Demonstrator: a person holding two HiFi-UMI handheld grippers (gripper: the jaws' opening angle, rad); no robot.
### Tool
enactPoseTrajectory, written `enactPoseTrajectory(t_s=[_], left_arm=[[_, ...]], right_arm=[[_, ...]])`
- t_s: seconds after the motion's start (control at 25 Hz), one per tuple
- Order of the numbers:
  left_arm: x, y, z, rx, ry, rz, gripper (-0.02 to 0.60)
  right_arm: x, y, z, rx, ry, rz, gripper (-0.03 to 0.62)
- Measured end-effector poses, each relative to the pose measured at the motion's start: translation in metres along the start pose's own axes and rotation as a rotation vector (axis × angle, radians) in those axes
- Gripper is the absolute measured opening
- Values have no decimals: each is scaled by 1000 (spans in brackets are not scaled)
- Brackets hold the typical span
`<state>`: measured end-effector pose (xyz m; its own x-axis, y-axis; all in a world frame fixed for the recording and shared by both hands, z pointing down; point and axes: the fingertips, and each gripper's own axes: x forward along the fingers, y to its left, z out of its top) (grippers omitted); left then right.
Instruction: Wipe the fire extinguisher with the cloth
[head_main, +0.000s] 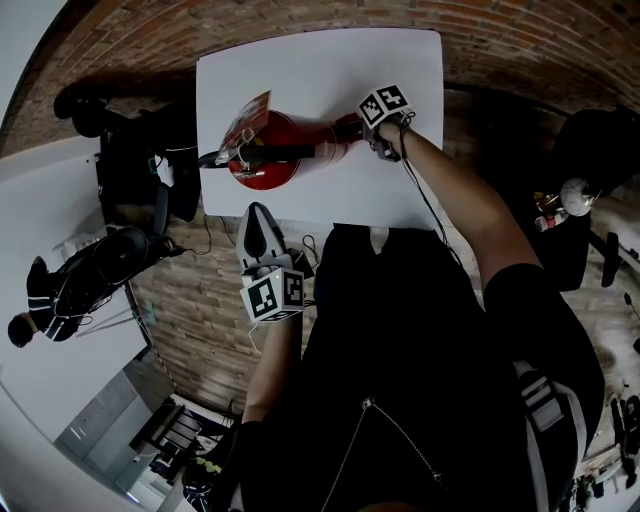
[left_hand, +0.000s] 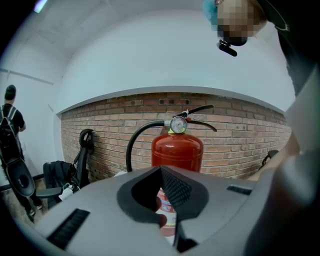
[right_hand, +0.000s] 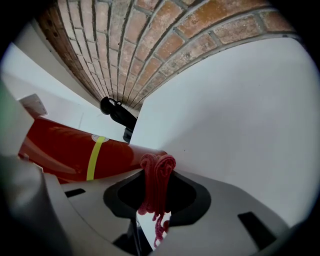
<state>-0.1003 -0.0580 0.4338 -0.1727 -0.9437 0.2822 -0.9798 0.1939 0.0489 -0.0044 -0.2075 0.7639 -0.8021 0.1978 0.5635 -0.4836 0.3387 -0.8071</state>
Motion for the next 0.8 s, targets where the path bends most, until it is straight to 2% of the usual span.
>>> enactPoseTrajectory(t_s=[0.8], left_arm=[[-1,-7,3,-6,-15,-18,8]], right_arm=[[-35,48,7,-12,-30,65,120]])
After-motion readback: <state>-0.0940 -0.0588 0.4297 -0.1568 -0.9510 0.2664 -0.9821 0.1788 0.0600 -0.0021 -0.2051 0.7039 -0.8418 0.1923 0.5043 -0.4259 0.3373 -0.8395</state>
